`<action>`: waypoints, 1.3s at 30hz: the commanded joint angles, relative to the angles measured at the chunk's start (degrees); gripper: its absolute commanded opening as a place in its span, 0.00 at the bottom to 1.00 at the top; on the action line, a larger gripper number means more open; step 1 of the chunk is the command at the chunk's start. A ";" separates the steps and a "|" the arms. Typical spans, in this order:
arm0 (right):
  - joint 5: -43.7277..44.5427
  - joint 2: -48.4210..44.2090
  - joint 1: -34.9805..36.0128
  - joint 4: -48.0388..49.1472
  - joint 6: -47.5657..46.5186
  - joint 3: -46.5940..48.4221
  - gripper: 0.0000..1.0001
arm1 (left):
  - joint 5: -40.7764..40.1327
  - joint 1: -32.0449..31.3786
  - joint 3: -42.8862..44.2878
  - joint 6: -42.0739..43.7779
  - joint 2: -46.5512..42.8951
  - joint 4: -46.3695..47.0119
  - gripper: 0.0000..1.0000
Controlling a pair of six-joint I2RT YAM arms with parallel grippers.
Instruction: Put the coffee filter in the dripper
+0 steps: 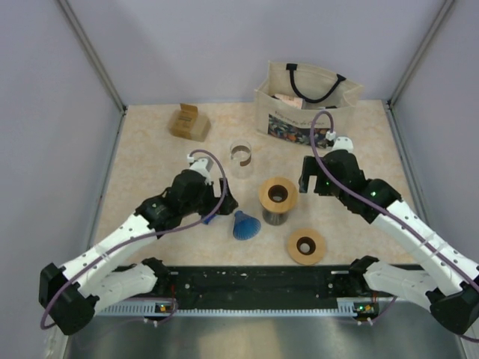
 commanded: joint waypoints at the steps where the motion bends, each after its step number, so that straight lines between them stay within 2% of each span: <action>1: 1.12 -2.10 -0.48 2.35 -1.97 -1.09 0.99 | -7.13 -8.91 -0.90 3.10 1.99 -1.42 0.99; 4: 1.65 -3.33 -0.66 2.43 -2.58 -1.88 0.99 | -10.56 -14.89 -0.81 3.18 4.97 -1.34 0.97; 6: 2.09 -4.38 -0.66 2.35 -2.67 -2.58 0.99 | -12.59 -17.53 -0.55 3.80 7.08 -1.25 0.91; 9: 1.65 -5.18 -0.66 2.52 -3.63 -3.55 0.99 | -15.48 -19.39 -0.20 5.91 10.77 -2.21 0.90; 13: 0.16 -5.27 -0.74 2.44 -4.96 -4.34 0.99 | -16.20 -21.14 2.44 7.22 15.78 -3.45 0.79; 16: 0.42 -5.79 -0.66 2.26 -5.31 -4.52 0.99 | -17.78 -23.95 2.44 8.80 17.54 -1.52 0.75; 26: 0.77 -7.38 -0.66 2.26 -6.28 -4.70 0.99 | -21.90 -24.75 4.02 8.81 22.99 1.39 0.55; 31: 1.30 -8.17 -0.57 2.17 -6.36 -4.87 0.99 | -23.40 -24.84 4.11 9.16 24.31 2.53 0.55; 34: 1.04 -8.34 -0.57 2.08 -6.80 -4.87 0.98 | -25.25 -24.84 4.20 9.07 25.45 3.58 0.52; 38: -0.46 -8.52 -0.66 2.08 -7.24 -4.70 0.98 | -26.66 -24.84 5.43 8.99 27.13 3.32 0.37; 39: -0.63 -8.43 -0.66 2.08 -7.42 -4.78 0.98 | -26.75 -24.84 5.60 8.64 27.30 3.23 0.37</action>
